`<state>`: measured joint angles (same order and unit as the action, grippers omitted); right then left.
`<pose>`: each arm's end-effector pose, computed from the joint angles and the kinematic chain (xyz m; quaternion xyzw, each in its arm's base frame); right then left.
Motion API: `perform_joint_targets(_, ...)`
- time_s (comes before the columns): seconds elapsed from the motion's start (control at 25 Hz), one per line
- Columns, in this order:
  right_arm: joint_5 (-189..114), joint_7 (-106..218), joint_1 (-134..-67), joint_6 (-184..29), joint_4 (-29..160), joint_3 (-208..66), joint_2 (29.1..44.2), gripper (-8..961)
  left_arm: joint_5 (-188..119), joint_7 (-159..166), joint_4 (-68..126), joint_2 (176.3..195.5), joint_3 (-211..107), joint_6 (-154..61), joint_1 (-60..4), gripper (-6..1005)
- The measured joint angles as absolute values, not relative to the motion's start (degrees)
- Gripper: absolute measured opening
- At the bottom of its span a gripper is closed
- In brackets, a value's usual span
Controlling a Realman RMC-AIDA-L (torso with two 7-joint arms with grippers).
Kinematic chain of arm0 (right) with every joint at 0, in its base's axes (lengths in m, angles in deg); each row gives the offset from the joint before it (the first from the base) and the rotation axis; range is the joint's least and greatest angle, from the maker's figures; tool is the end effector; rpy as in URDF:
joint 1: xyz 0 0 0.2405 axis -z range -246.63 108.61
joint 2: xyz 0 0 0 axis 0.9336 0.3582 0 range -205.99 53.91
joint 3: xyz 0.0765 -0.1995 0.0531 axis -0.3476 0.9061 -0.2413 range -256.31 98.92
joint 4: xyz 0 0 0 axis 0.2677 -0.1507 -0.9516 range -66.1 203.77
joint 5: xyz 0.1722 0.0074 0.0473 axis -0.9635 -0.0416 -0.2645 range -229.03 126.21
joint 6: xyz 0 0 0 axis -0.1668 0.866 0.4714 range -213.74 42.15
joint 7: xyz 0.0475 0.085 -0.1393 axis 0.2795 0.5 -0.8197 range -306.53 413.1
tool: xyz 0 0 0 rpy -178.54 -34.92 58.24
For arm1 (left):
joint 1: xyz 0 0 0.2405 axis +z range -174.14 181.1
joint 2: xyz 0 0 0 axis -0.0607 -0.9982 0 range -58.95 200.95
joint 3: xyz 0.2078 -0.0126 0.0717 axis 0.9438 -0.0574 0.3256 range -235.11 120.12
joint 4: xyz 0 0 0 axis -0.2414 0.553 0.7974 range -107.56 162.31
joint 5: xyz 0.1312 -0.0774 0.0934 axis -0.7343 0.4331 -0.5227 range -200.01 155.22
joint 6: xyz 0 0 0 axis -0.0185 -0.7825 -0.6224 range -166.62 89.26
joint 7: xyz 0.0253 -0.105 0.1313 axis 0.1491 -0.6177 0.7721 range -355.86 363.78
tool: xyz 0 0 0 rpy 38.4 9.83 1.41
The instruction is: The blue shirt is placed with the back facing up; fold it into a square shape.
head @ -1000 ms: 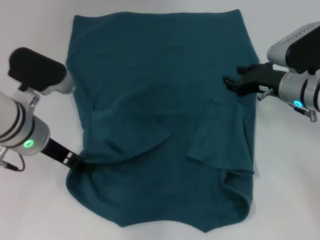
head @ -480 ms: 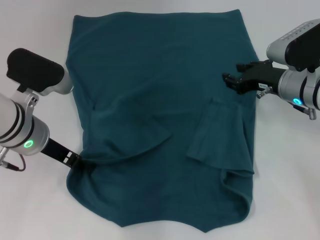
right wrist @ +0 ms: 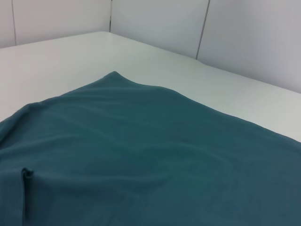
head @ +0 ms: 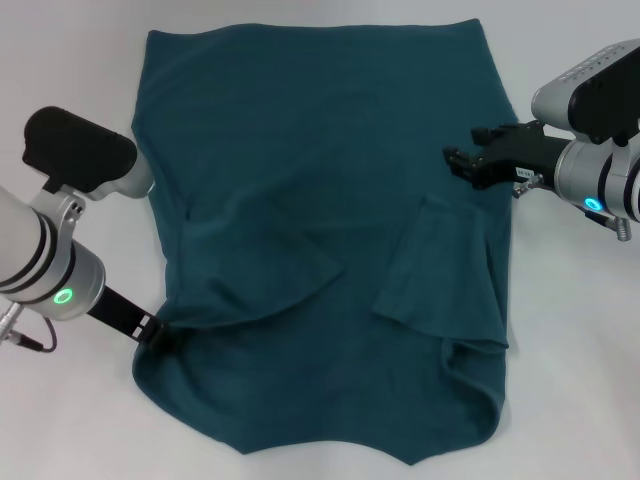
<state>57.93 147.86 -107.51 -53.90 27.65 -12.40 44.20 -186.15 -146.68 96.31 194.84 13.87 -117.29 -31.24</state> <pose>0.1964 0.4224 -0.0036 -0.8726 0.2269 0.0930 0.4224 -0.2203 0.3329 -0.0071 -0.8534 -0.4054 0.1892 0.2675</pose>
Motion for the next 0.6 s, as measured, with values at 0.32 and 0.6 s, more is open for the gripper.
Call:
perform_joint_targets(0.32, 56.85, 147.92, -106.94, -53.51, 27.47, -12.08, 44.19, 482, -186.13, -146.30, 94.34, 194.84, 13.88, -117.52, -31.89, 592)
perform_joint_targets(0.6, 56.68, 148.52, -106.72, -53.30, 27.44, -12.07, 44.11, 482, -186.13, -146.16, 94.57, 194.86, 13.86, -118.62, -31.89, 476)
